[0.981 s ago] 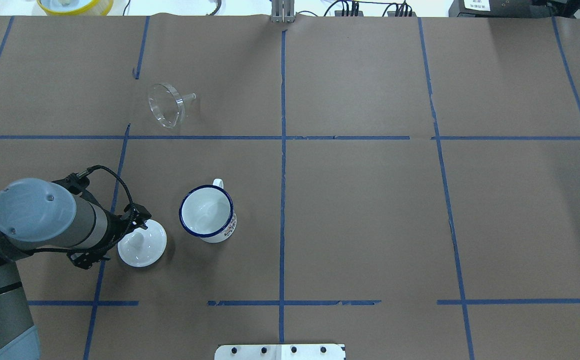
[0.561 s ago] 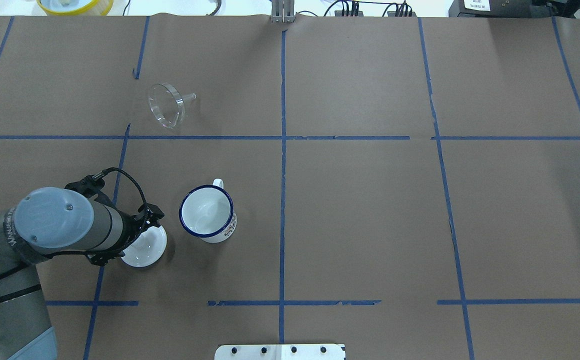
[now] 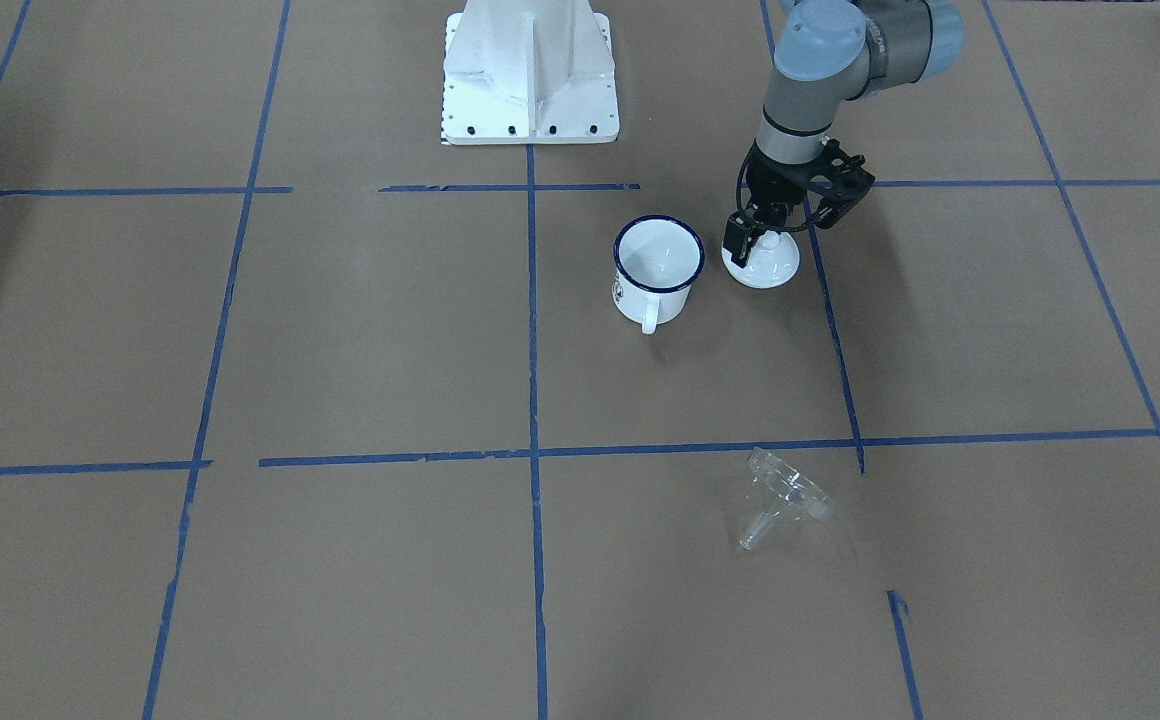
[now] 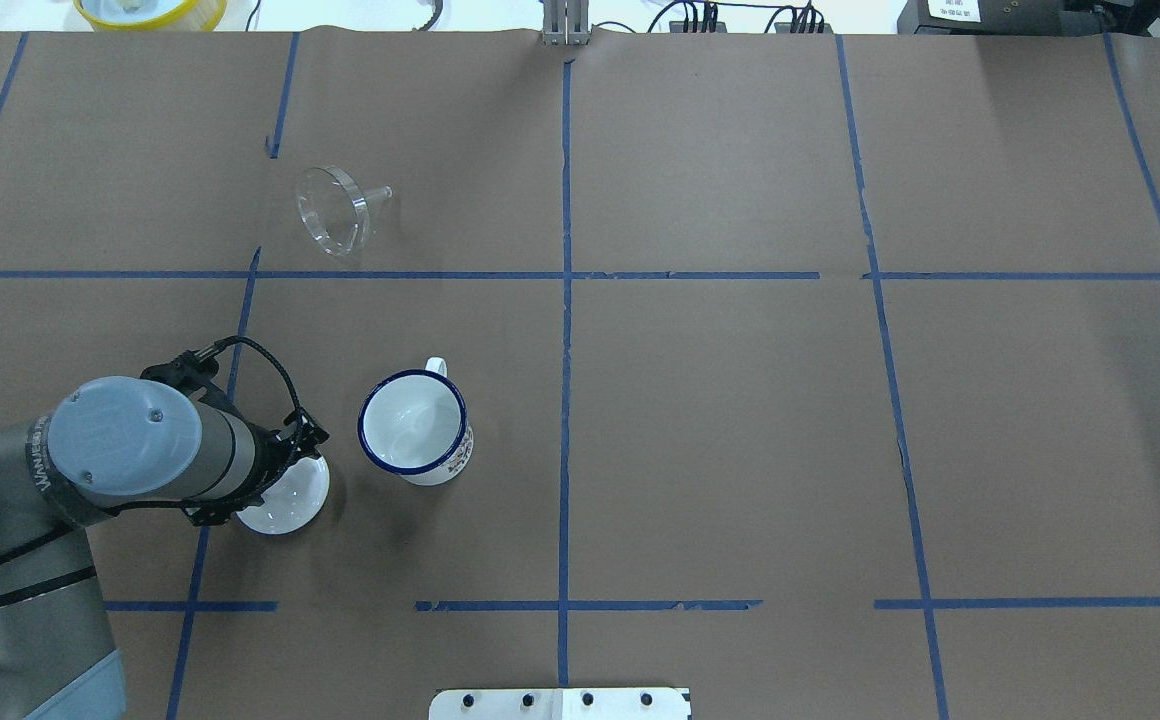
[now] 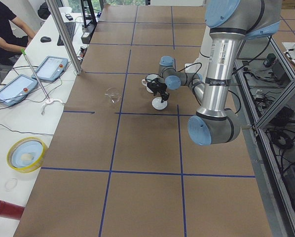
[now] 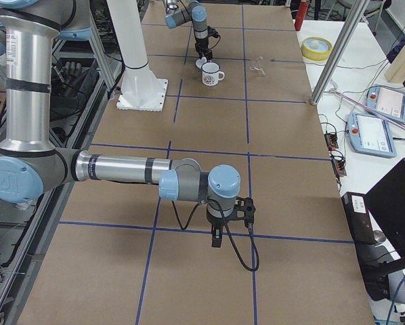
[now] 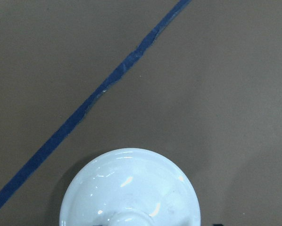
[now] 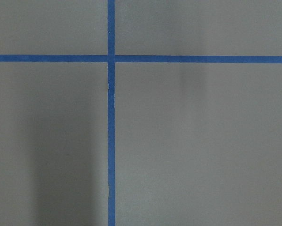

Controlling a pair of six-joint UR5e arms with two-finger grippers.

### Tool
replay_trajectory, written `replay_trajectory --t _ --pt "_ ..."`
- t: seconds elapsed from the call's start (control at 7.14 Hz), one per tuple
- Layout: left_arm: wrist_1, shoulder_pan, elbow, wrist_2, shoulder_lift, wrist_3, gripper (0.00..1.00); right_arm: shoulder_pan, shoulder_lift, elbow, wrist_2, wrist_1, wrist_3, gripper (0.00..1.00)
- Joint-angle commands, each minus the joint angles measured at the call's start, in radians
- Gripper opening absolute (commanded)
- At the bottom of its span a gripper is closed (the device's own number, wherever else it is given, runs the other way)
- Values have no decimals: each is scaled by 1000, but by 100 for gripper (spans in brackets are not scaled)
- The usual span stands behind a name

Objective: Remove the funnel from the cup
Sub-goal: 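Close the left gripper on the lid's knob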

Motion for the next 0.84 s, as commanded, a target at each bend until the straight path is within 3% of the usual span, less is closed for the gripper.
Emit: replay_trajectory --t 0.0,0.28,0.42,0.56,0.7 --pt "2 2 -13 -1 18 3 76 0 0 0 0 0 0 100" --pt "3 3 -53 -2 47 4 72 0 0 0 0 0 0 100" --pt "6 5 -58 -4 47 4 53 0 0 0 0 0 0 100" --pt "6 5 -58 -4 49 4 18 0 0 0 0 0 0 100" --pt "6 5 -55 -4 50 4 0 0 0 0 0 0 0 100"
